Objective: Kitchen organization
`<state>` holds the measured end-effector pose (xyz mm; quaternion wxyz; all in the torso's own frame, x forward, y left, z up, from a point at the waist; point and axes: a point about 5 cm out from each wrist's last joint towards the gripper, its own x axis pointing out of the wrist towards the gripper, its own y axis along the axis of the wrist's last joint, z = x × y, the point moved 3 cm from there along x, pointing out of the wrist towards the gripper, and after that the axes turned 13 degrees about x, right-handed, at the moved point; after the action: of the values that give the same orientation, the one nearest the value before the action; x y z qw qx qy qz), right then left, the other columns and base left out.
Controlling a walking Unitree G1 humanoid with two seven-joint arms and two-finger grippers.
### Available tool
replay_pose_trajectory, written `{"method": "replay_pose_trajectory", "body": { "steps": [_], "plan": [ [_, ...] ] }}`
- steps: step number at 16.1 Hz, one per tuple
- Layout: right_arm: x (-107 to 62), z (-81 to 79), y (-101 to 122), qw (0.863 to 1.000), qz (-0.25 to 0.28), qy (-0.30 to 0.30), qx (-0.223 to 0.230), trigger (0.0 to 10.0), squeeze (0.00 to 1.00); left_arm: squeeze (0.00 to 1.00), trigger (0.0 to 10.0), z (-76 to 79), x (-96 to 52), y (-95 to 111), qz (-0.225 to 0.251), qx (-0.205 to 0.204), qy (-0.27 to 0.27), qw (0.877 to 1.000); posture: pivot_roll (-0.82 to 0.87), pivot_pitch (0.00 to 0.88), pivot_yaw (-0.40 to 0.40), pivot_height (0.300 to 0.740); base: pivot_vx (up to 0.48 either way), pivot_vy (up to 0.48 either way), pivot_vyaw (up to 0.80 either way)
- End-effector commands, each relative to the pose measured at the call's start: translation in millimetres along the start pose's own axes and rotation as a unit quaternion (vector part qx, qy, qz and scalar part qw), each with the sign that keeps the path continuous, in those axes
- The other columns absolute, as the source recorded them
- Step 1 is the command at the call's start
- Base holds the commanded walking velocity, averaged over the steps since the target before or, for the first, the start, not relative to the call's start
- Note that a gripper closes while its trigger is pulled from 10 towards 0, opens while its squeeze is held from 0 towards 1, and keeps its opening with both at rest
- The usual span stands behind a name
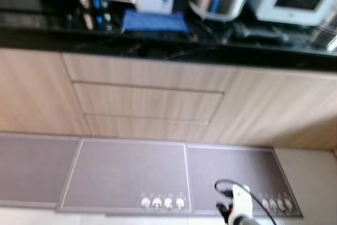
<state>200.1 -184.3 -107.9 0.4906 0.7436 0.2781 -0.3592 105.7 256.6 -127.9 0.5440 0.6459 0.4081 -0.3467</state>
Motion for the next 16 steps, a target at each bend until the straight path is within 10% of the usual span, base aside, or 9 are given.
{"method": "replay_pose_trajectory", "body": {
  "steps": [1, 7, 16],
  "plan": [
    [-2.7, 8.2, -11, 1.000, -0.019, -0.011, 0.011, 10.0, 0.00, 0.00, 10.0, 0.7, 0.4, 1, -0.001, -0.010, -0.002, 1.000, 0.02, 0.060, -0.111, 0.740, 0.000, 0.000, 0.00],
    [-2.3, 5.8, -12, 1.000, -0.028, -0.004, -0.001, 10.0, 0.00, 0.00, 10.0, -3.0, 0.6, 5, 0.006, 0.017, 0.004, 1.000, 0.03, 0.050, -0.093, 0.740, 0.000, 0.000, 0.00],
    [-12.0, 21.2, -47, 0.998, -0.053, -0.041, -0.011, 10.0, 0.00, 0.00, 10.0, -13.6, 5.7, 114, 0.147, 0.058, 0.024, 0.987, 0.00, 0.000, -0.013, 0.740, 0.000, 0.000, 0.00]
  ]
}}
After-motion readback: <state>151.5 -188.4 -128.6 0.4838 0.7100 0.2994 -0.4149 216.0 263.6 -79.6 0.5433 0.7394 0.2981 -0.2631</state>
